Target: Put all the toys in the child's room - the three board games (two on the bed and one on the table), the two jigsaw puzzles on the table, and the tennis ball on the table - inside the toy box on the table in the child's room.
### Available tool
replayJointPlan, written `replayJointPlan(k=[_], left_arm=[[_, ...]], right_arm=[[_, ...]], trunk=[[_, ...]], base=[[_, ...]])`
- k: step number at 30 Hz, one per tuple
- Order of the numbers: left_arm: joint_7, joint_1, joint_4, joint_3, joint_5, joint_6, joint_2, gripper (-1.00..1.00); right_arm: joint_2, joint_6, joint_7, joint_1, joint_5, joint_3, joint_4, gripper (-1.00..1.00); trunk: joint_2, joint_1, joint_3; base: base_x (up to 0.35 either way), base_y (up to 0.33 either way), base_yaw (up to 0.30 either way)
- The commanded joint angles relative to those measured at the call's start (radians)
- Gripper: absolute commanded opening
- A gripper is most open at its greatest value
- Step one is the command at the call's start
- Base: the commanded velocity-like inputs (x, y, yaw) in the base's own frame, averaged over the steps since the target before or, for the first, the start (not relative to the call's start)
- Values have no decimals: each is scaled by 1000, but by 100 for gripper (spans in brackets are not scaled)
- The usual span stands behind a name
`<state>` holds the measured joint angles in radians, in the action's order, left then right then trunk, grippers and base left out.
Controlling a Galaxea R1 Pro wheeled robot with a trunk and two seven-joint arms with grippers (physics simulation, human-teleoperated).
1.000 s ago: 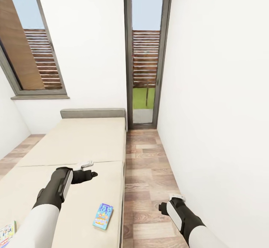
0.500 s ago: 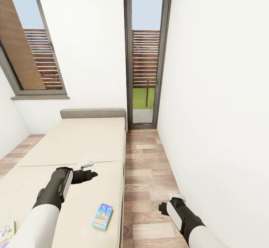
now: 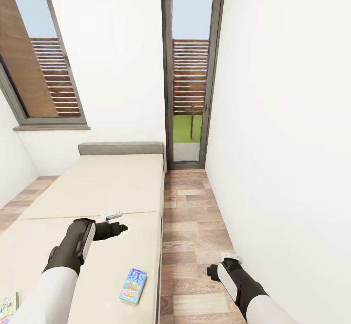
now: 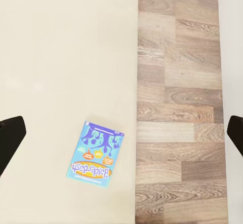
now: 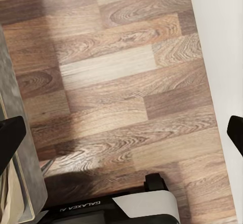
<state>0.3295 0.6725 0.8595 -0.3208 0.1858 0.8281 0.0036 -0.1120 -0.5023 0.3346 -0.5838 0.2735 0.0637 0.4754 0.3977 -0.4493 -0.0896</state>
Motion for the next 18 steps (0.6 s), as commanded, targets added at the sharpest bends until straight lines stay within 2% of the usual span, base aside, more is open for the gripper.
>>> replayJointPlan(k=[1,18], left_arm=[[9,1,1,-3,11,3,-1,100],[9,1,1,-2,11,3,-1,100]], right_arm=[[1,-4,9,-1,10,7,2,100],[1,-4,7,-1,11,6,2,100]], trunk=[[2,-1,-2],[2,-1,-2]], base=[[5,0,0],[23,-28,0]])
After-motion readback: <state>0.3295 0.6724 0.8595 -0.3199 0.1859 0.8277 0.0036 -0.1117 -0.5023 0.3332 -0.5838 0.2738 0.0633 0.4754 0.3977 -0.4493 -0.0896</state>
